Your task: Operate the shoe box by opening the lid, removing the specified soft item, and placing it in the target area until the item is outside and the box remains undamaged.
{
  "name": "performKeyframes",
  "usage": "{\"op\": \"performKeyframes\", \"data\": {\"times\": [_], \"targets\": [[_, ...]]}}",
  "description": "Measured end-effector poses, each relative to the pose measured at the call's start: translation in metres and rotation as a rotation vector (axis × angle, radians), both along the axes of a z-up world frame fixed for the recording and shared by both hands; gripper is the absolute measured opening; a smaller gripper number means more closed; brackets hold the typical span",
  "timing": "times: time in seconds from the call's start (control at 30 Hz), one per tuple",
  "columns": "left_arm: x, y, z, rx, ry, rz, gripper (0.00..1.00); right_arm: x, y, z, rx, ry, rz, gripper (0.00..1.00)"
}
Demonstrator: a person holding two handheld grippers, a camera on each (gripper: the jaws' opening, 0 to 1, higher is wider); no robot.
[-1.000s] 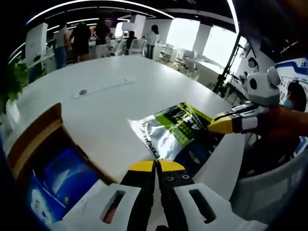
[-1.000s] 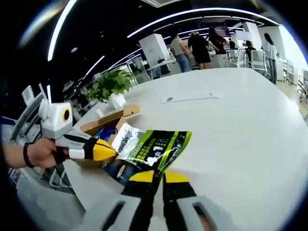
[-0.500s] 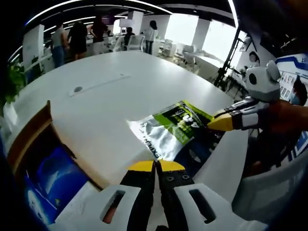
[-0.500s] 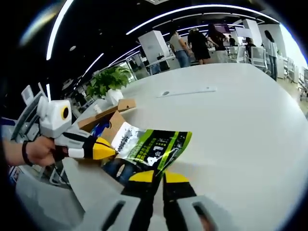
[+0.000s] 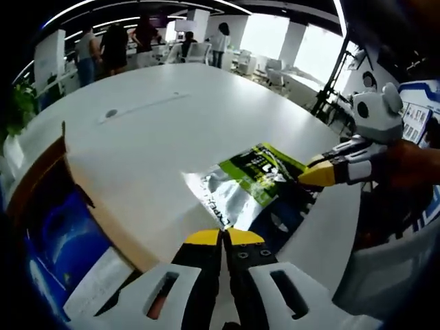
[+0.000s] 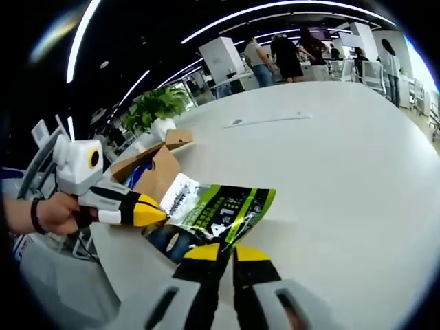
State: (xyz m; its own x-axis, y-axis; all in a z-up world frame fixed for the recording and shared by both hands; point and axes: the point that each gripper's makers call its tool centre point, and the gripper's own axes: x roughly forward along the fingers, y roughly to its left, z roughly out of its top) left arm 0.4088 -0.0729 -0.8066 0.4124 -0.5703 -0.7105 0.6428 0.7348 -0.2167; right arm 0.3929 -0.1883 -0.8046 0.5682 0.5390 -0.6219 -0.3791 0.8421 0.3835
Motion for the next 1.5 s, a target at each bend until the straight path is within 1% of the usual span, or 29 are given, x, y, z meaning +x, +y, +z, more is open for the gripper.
{"op": "performKeyframes", "data": {"times": [0.5, 0.57, 0.67, 1.03, 1.27, 1.5], "targets": [[-0.004, -0.004, -0.023, 0.046, 0.017, 0.008, 0.00, 0.000, -0.002, -0.023, -0.018, 0.034, 0.023, 0.01], [-0.005, -0.004, -0.024, 0.052, 0.018, 0.003, 0.00, -0.001, -0.003, -0.023, -0.016, 0.036, 0.020, 0.01], [-0.005, -0.006, -0.029, 0.080, 0.009, -0.015, 0.00, 0.001, -0.005, -0.026, -0.006, 0.039, 0.011, 0.01], [0.003, -0.008, -0.030, 0.111, -0.002, -0.005, 0.00, 0.006, -0.007, -0.030, 0.000, 0.045, 0.015, 0.01], [0.013, -0.010, -0.030, 0.124, -0.006, 0.001, 0.00, 0.014, -0.008, -0.031, 0.003, 0.049, 0.013, 0.01], [0.017, -0.012, -0.032, 0.130, -0.002, 0.001, 0.00, 0.025, -0.012, -0.032, -0.003, 0.054, 0.005, 0.02]]}}
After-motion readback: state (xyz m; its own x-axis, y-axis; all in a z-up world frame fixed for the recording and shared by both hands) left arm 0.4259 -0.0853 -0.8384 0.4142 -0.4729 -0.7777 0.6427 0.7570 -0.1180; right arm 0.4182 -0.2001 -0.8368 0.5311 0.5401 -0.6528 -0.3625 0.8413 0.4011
